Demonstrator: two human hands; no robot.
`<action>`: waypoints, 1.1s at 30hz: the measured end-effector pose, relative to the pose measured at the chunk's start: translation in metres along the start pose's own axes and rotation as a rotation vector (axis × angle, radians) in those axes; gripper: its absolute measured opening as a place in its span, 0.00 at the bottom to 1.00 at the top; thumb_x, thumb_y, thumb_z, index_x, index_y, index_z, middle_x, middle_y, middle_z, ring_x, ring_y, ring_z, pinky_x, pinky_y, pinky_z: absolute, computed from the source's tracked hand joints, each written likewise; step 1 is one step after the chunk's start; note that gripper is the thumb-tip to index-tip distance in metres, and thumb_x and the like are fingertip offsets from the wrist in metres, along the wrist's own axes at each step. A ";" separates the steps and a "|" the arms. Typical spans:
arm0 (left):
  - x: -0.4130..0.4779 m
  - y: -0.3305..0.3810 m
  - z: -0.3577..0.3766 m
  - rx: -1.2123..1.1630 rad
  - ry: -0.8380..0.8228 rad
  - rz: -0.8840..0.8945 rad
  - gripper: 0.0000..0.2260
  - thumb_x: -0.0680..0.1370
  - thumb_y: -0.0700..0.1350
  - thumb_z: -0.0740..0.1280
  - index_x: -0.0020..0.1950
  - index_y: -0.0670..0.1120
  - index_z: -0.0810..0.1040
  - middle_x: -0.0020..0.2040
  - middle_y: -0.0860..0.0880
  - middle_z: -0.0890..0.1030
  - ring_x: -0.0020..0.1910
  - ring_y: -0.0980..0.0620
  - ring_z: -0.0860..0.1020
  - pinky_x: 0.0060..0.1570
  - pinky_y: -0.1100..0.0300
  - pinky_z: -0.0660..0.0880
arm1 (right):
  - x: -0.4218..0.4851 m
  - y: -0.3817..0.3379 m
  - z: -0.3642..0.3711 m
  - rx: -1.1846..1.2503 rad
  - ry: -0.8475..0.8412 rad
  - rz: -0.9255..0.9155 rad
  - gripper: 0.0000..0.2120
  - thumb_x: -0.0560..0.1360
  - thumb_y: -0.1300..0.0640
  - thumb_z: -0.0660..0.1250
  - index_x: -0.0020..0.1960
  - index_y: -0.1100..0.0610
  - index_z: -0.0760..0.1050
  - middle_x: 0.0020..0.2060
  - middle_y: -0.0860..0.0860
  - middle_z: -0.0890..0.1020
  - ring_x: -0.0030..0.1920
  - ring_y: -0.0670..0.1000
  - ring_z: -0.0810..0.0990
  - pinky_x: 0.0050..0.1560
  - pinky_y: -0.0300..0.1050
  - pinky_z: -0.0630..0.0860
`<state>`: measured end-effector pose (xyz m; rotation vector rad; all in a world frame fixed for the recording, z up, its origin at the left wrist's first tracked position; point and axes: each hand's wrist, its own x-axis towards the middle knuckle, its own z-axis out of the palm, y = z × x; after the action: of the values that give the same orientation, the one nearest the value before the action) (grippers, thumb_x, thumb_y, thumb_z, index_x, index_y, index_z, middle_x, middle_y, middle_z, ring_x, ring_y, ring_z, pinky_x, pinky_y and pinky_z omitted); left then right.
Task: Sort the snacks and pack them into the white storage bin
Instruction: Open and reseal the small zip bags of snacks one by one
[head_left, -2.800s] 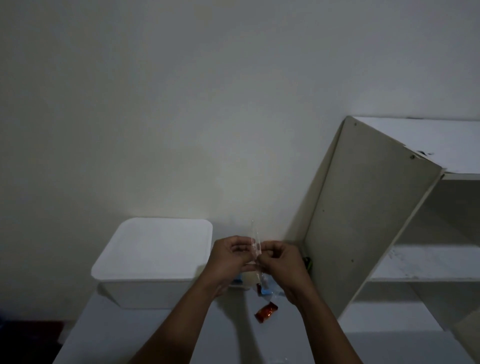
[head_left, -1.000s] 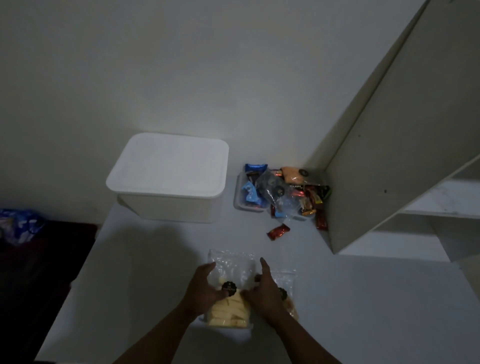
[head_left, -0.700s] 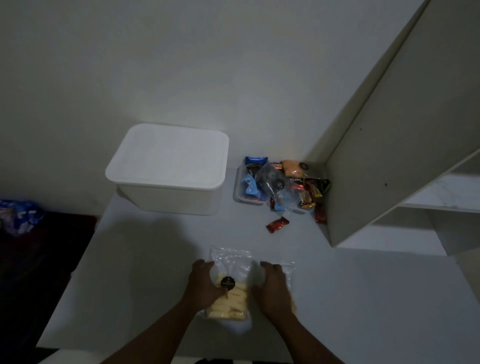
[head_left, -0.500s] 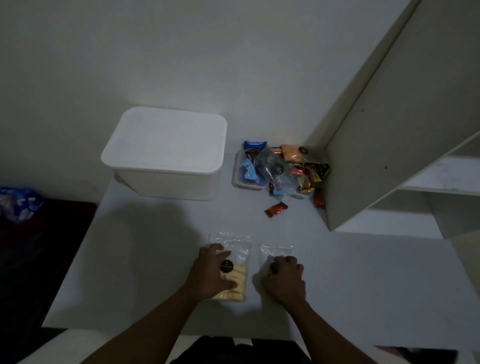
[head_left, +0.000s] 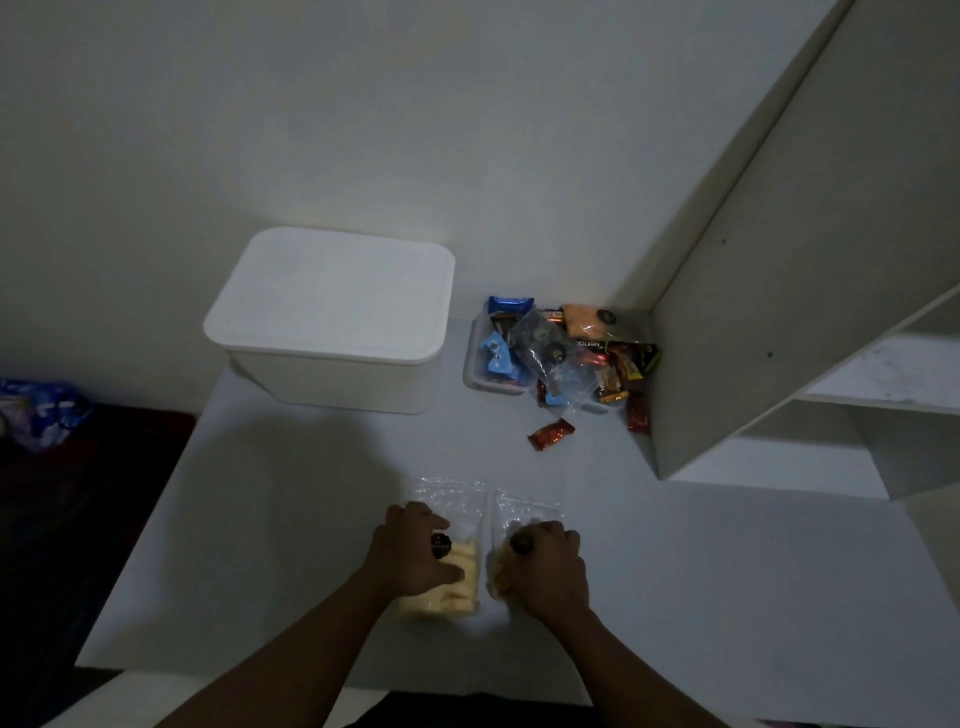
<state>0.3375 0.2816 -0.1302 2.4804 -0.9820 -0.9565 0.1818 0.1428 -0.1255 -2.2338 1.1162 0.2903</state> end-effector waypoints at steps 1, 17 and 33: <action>0.003 0.003 -0.002 0.002 0.020 0.007 0.36 0.61 0.63 0.75 0.67 0.53 0.75 0.68 0.51 0.70 0.68 0.46 0.66 0.63 0.55 0.70 | 0.002 0.000 -0.003 0.024 0.021 0.003 0.12 0.73 0.53 0.66 0.56 0.52 0.78 0.59 0.52 0.75 0.59 0.54 0.69 0.54 0.50 0.74; 0.143 0.126 -0.070 -0.204 0.230 0.199 0.28 0.69 0.60 0.74 0.64 0.48 0.77 0.63 0.49 0.78 0.61 0.49 0.77 0.60 0.50 0.76 | 0.121 -0.010 -0.121 0.481 0.298 0.069 0.19 0.75 0.52 0.71 0.62 0.62 0.79 0.56 0.56 0.83 0.58 0.56 0.80 0.53 0.42 0.73; 0.211 0.186 -0.044 0.148 0.094 0.305 0.23 0.76 0.49 0.67 0.71 0.52 0.72 0.76 0.47 0.63 0.74 0.44 0.55 0.73 0.45 0.59 | 0.203 0.011 -0.120 0.961 0.300 0.408 0.07 0.72 0.60 0.65 0.41 0.59 0.81 0.37 0.56 0.82 0.38 0.53 0.78 0.37 0.44 0.71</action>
<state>0.3914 0.0028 -0.1059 2.3691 -1.3929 -0.6868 0.2896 -0.0667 -0.1270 -1.2117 1.4558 -0.3746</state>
